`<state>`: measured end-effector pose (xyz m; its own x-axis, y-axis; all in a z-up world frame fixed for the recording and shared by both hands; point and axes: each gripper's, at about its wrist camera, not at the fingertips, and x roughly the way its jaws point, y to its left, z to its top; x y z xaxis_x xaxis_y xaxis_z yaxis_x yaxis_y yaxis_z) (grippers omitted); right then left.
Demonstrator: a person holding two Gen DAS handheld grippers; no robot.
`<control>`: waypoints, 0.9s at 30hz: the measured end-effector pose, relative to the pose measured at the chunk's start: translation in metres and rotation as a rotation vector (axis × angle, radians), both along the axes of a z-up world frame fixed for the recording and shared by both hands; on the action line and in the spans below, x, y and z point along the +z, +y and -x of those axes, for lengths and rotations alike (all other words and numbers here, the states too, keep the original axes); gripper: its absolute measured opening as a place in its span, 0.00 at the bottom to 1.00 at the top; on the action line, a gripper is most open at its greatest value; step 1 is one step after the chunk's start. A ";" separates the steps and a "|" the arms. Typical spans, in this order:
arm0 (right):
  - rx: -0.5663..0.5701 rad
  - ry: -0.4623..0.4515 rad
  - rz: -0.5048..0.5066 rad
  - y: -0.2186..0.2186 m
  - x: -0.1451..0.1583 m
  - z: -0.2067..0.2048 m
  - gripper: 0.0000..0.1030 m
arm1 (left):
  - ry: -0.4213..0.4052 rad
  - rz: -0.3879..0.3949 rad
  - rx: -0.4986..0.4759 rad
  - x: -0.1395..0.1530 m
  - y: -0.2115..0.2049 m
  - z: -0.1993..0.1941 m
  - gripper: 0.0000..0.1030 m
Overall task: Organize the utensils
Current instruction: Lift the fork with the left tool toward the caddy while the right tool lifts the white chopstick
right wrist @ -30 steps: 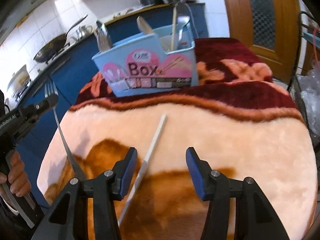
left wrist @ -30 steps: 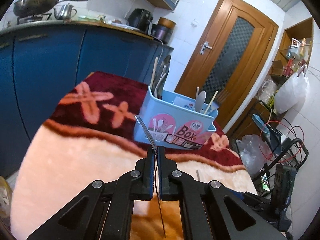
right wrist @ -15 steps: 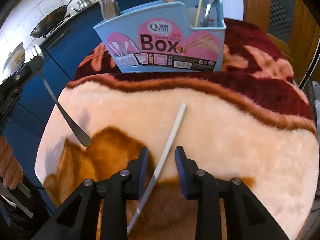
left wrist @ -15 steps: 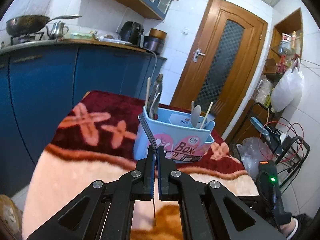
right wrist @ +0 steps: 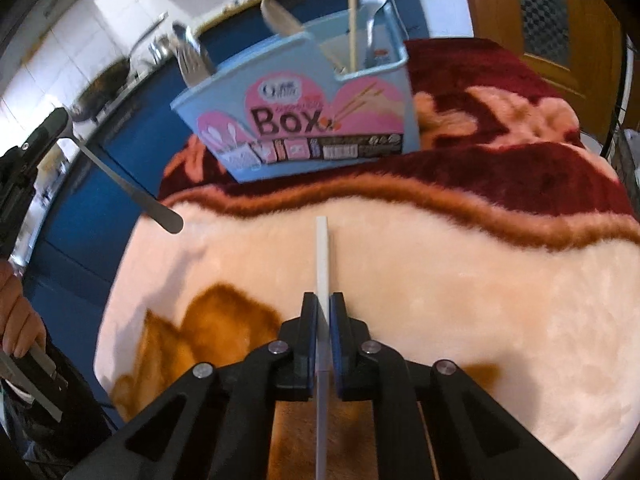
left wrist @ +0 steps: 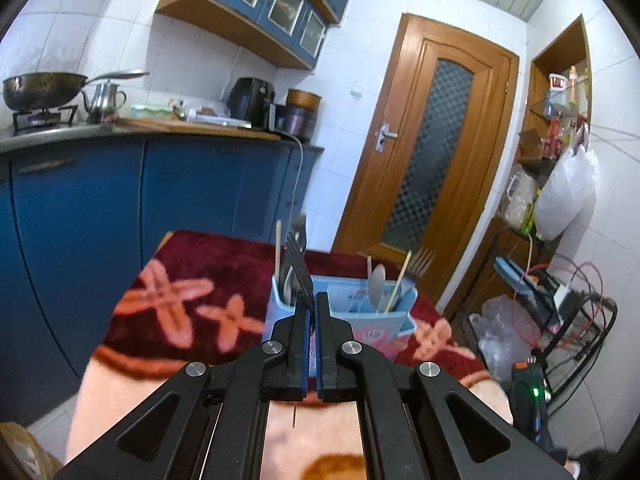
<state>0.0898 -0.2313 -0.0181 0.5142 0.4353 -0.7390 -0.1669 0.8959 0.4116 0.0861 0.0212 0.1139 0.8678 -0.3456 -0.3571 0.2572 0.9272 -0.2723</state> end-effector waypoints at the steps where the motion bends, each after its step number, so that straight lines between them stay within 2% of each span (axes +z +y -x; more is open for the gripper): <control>1: -0.014 -0.026 -0.014 -0.005 0.001 0.004 0.08 | -0.014 0.008 0.000 0.006 -0.001 -0.001 0.01; 7: -0.048 -0.128 -0.079 -0.018 0.009 0.017 0.08 | -0.088 -0.014 0.025 0.035 -0.013 -0.012 0.01; 15: -0.079 -0.278 -0.088 -0.029 0.025 0.024 0.08 | -0.187 -0.028 0.075 0.063 -0.021 -0.037 0.01; 23: -0.117 -0.371 -0.075 -0.036 0.035 0.023 0.08 | -0.168 -0.046 0.074 0.049 -0.031 -0.063 0.01; 27: -0.129 -0.402 -0.053 -0.039 0.041 0.021 0.08 | -0.143 -0.015 0.058 0.034 -0.029 -0.074 0.01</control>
